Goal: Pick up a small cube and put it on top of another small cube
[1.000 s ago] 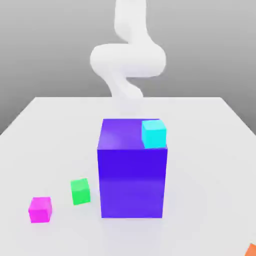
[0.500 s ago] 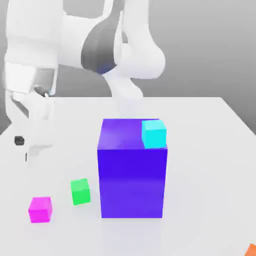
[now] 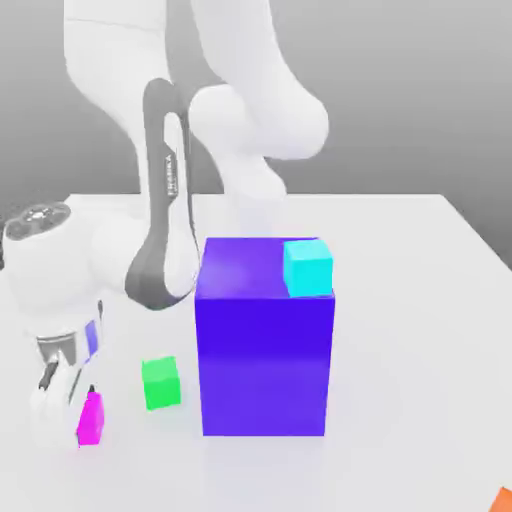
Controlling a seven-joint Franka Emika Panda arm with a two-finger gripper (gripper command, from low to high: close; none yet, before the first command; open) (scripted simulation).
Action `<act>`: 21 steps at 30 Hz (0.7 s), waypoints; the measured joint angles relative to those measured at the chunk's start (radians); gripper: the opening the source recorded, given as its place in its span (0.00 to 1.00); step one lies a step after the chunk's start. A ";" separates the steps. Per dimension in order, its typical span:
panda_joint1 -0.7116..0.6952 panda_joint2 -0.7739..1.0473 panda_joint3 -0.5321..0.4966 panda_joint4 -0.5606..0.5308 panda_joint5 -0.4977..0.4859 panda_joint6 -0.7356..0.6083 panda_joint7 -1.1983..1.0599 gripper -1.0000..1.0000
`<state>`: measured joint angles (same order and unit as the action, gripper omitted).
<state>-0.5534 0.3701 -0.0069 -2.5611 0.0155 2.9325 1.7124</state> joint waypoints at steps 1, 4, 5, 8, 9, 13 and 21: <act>0.000 0.000 0.000 0.000 0.000 0.001 0.000 0.00; -0.001 0.004 0.001 0.001 0.000 0.005 0.000 0.00; -0.002 -0.019 0.002 -0.004 0.001 -0.014 0.001 0.00; -0.001 -0.118 0.000 -0.023 -0.003 -0.093 0.003 0.00; 0.000 -0.153 -0.001 -0.030 -0.007 -0.122 0.006 0.00; 0.021 -0.292 0.022 -0.105 0.029 -0.183 0.058 0.00; 0.059 -0.540 0.064 -0.298 0.049 -0.239 0.244 0.00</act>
<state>-0.4941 -0.1702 0.0576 -2.8591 0.0644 2.6933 1.9567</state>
